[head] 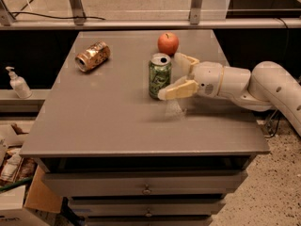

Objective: Place green can upright

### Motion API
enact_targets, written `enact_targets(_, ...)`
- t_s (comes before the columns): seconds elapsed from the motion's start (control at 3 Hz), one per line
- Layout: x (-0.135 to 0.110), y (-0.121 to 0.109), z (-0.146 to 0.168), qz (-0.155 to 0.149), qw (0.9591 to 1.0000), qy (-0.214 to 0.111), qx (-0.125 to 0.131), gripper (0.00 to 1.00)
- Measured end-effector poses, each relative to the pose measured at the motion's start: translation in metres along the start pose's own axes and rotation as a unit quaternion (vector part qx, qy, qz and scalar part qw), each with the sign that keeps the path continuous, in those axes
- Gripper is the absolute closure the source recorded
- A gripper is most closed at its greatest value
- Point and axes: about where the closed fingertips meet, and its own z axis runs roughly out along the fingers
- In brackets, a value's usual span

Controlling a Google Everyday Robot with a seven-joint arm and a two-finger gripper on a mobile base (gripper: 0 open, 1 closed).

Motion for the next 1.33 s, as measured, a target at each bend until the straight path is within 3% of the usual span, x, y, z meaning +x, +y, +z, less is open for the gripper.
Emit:
enact_targets(0.33,-0.009,-0.001,-0.019,-0.009,0.9998,-0.01,0.017,0.0)
enact_targets(0.67,-0.027,-0.003,-0.054,-0.027,0.9977,-0.033,0.053,0.0)
enact_targets(1.0,-0.047,-0.004,-0.093,-0.044,0.9926,-0.065,0.093,0.0)
enact_targets(1.33,-0.049,-0.004,-0.1,-0.047,0.9918,-0.067,0.099,0.0)
